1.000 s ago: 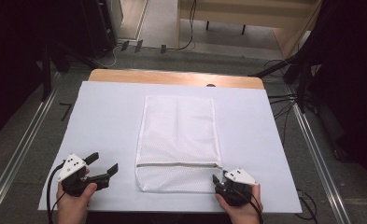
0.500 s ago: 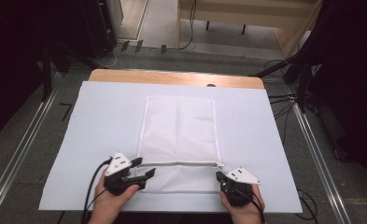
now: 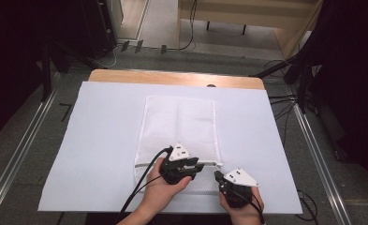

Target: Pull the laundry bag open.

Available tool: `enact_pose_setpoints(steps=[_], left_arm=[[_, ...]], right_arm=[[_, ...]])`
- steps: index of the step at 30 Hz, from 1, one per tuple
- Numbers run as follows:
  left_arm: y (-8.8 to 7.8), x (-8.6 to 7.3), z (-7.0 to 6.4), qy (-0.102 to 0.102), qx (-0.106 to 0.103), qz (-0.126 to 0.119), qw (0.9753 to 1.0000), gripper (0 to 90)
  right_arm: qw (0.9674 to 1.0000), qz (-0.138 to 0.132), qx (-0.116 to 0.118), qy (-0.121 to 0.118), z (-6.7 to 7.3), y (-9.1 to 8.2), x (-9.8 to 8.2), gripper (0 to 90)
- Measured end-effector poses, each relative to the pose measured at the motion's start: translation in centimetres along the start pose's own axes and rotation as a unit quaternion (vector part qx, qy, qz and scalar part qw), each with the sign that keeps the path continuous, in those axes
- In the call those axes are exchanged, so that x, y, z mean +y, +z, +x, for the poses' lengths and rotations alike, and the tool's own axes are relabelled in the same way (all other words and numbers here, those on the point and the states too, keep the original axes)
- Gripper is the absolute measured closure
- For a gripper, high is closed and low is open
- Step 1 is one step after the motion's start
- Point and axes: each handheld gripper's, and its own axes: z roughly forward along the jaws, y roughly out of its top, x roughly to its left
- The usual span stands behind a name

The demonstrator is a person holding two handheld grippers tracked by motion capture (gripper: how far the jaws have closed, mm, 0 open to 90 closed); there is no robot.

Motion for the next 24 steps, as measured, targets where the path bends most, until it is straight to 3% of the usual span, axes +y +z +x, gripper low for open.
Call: enact_pose_setpoints(steps=[1,5,6,10,12,15,16,17,20,22,24], left_arm=[[0.6,0.3,-0.2,-0.003,-0.008,0.002,1.0,70.1],[2.0,0.9,-0.5,-0.004,-0.004,0.022,0.9997,77.8],[2.5,0.7,-0.2,-0.012,0.001,0.038,0.9992,80.7],[3.8,-0.9,0.5,-0.011,0.013,0.085,0.9962,85.7],[4.1,-1.3,0.7,-0.022,0.008,0.091,0.9956,83.5],[3.9,-1.1,1.0,-0.036,-0.001,0.083,0.9959,76.3],[3.5,-0.7,1.3,-0.064,-0.02,0.062,0.9958,72.3],[3.3,-0.4,1.5,-0.075,-0.027,0.053,0.9954,70.6],[3.1,0.1,1.5,-0.087,-0.036,0.04,0.9948,61.9],[3.1,0.3,1.3,-0.089,-0.036,0.035,0.9948,59.3],[3.6,0.7,1.0,-0.097,-0.032,0.034,0.9942,51.0]], right_arm=[[1.0,0.0,-0.001,-0.002,0.0,0.0,0.0,90.0],[0.9999,0.0,-0.003,-0.013,0.1,0.0,0.0,90.0],[0.9999,-0.003,-0.005,-0.012,0.1,-0.1,0.0,90.0],[0.9997,-0.016,-0.01,-0.017,-0.1,-0.4,0.2,90.0],[0.9997,-0.016,-0.006,-0.018,0.1,-0.3,0.2,90.0],[0.9996,-0.014,-0.006,-0.026,0.3,-0.2,0.2,90.0],[0.9995,-0.014,-0.007,-0.027,0.3,-0.2,0.2,90.0],[0.9996,-0.013,-0.007,-0.025,0.4,-0.2,0.2,90.0],[0.9996,-0.012,-0.007,-0.026,0.4,-0.2,0.2,90.0],[0.9996,-0.01,-0.006,-0.025,0.4,-0.2,0.2,90.0],[0.9995,-0.01,-0.005,-0.029,0.5,-0.1,0.2,90.0]])
